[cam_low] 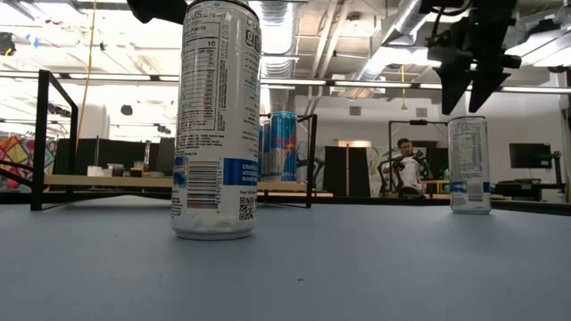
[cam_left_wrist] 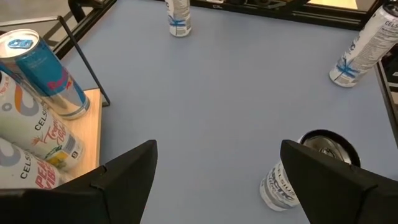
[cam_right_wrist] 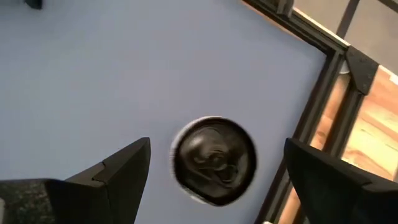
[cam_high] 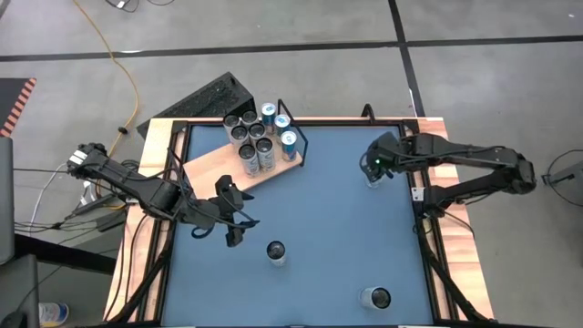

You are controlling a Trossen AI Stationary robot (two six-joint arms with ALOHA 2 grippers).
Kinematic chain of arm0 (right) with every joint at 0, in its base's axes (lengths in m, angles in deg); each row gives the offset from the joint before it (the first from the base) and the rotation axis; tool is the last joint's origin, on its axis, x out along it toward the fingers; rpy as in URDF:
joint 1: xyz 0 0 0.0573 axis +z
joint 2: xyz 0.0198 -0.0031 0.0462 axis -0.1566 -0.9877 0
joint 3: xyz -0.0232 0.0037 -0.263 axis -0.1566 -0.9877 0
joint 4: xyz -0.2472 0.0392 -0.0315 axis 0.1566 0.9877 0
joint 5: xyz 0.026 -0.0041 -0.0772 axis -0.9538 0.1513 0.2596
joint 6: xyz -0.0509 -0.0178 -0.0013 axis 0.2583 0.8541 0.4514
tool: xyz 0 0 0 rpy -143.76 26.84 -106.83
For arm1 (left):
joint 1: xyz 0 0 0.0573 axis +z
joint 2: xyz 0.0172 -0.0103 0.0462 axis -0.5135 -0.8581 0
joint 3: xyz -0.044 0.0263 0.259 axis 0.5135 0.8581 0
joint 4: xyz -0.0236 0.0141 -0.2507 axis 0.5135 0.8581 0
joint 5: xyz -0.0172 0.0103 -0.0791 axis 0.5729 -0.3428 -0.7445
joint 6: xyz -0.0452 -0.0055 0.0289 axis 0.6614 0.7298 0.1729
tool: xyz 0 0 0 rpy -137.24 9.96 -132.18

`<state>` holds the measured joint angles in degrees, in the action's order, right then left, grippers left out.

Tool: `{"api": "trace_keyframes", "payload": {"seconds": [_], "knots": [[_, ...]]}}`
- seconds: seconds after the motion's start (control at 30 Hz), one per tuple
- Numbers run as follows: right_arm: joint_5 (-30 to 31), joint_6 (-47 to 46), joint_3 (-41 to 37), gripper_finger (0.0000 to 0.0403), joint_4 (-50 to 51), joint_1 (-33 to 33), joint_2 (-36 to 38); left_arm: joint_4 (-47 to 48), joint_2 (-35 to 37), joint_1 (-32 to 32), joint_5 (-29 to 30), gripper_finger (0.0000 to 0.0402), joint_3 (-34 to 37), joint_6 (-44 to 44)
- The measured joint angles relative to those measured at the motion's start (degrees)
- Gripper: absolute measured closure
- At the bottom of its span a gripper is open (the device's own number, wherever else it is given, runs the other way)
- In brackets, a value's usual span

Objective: Place canned beverage on shelf
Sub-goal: Put the top right white and blue soda can on the shelf

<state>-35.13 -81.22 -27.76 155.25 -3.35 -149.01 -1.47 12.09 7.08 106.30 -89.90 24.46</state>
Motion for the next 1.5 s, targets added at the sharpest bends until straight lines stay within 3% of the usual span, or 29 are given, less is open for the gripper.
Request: {"api": "trace_keyframes", "payload": {"seconds": [0.27, 0.57, 0.73, 1.0, 1.37, 1.5], "knots": [[-3.7, 2.5, -0.4, 0.0053, -1.2, -2.8, 0.0, 0.0, 0.0, 0.0, 0.0, 0.0074, 0.0, 0.1], [-8.8, 3.3, -8.5, 0.0057, -7.4, -2.8, 0.4, 0.0, 0.0, 0.0, 0.0, 0.0074, 0.0, 0.1], [-10.5, 5.4, -10.8, 0.0090, -12.0, -2.8, 0.4, -0.2, 0.0, 0.0, 0.0, 0.0074, 0.0, 0.1], [-12.3, 6.7, -11.6, 0.0202, -12.4, -2.7, 0.4, -0.6, 0.0, 0.0, 0.9, 0.0074, 0.0, 1.2], [-15.8, 14.0, -7.1, 0.0202, -16.5, 1.8, 0.3, -0.6, 0.0, 0.1, 1.1, 0.0074, 0.0, 0.8], [-15.0, 22.8, -3.6, 0.0202, -17.6, 5.3, 0.3, -1.0, 0.0, 0.1, 1.5, 0.0074, 0.0, 0.2]]}}
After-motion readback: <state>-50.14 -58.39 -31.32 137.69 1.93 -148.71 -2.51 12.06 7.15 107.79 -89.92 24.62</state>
